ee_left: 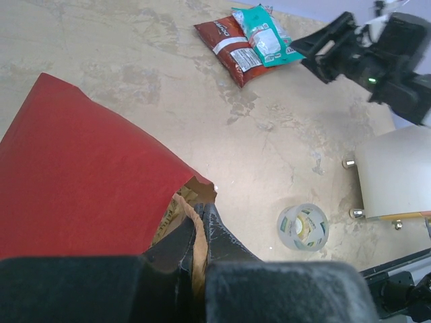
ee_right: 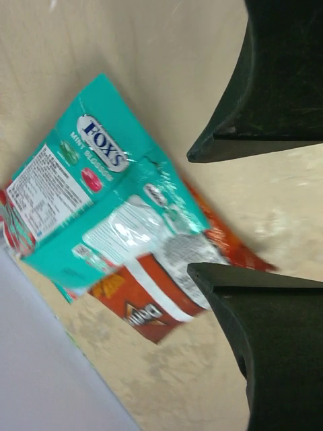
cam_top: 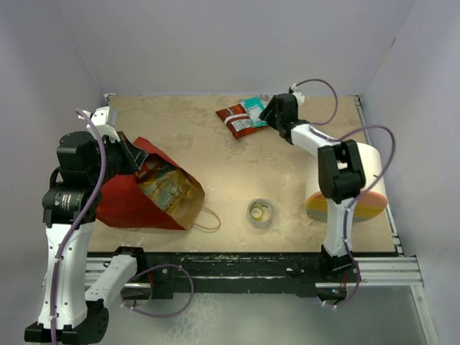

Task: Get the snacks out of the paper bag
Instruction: Place the snack at the center of the board, then take out the snack from the paper bag.

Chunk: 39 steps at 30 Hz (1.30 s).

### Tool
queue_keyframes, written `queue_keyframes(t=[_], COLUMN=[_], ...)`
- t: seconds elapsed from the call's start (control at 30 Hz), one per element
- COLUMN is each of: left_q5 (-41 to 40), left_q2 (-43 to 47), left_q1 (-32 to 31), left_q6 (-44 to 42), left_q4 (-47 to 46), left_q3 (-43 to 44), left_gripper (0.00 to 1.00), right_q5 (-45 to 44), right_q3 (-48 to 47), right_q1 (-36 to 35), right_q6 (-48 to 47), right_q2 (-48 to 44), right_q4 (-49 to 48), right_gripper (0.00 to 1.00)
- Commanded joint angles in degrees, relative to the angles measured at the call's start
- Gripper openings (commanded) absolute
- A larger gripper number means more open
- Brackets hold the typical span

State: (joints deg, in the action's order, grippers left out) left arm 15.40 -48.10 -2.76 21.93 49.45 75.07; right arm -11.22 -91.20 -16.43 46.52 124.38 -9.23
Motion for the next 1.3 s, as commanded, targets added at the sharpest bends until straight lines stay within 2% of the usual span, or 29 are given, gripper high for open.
queue_keyframes(t=[0.0, 0.13, 0.27, 0.43, 0.53, 0.63, 0.73, 0.77, 0.83, 0.87, 0.9, 0.97, 1.1, 1.17, 1.27], left_q5=[0.3, -0.68, -1.69, -2.04, -2.28, -0.28, 0.17, 0.61, 1.27, 1.48, 1.83, 2.8, 4.65, 5.07, 6.31], left_q2=[1.58, 1.17, 1.59, 1.94, 3.47, 4.91, 6.14, 6.62, 8.0, 8.57, 9.16, 10.02, 12.13, 13.01, 12.82], left_q1=[-0.05, -0.05, -0.05, -0.05, -0.05, -0.05, -0.05, -0.05, -0.05, -0.05, -0.05, -0.05, -0.05, -0.05, -0.05], left_q6=[0.52, -0.53, -0.4, -0.42, 1.16, 2.27, 1.44, 1.1, 0.83, 0.83, 0.79, 0.67, 0.11, -0.13, 0.02], left_q4=[-3.09, -1.66, -0.9, 1.38, 2.58, 2.61, 3.29, 3.22, 2.63, 2.33, 2.01, 1.51, -0.28, -1.82, -3.74], left_q3=[1.22, 0.83, 0.76, -0.1, -2.76, -5.12, -6.2, -6.55, -7.54, -8.09, -8.56, -9.68, -12.4, -13.53, -13.22], left_gripper=[0.0, 0.0, 0.0, 0.0, 0.0, 0.0, 0.0, 0.0, 0.0, 0.0, 0.0, 0.0, 0.0, 0.0, 0.0], right_q5=[2.12, 12.91, 14.0, 11.66, 14.32, 16.45, 24.95, 29.68, 39.45, 37.95, 35.65, 30.42, 20.92, 17.85, 13.63], right_q3=[10.32, 23.22, 28.12, 35.44, 39.51, 40.04, 39.83, 39.48, 37.07, 35.92, 34.84, 34.37, 34.56, 31.19, 28.22], right_q1=[-0.34, -6.74, -19.42, -32.43, -37.87, -42.91, -43.69, -43.69, -44.11, -44.69, -44.88, -44.85, -44.9, -44.92, -44.99], right_q6=[-10.68, -14.83, -20.62, -25.96, -31.04, -43.15, -55.99, -62.27, -79.04, -81.54, -79.77, -70.28, -41.92, -29.06, -19.36], right_q2=[-17.66, -27.16, -32.21, -36.64, -36.61, -36.02, -35.97, -35.75, -34.55, -33.65, -32.37, -29.91, -24.84, -21.69, -17.28], right_q4=[-4.58, -10.38, -10.15, -16.84, -26.13, -30.17, -31.93, -30.57, -21.61, -20.14, -21.11, -28.15, -44.06, -45.61, -46.18], right_gripper=[0.64, 0.64, 0.64, 0.64, 0.68, 0.7, 0.7, 0.7, 0.69, 0.69, 0.69, 0.7, 0.73, 0.75, 0.8])
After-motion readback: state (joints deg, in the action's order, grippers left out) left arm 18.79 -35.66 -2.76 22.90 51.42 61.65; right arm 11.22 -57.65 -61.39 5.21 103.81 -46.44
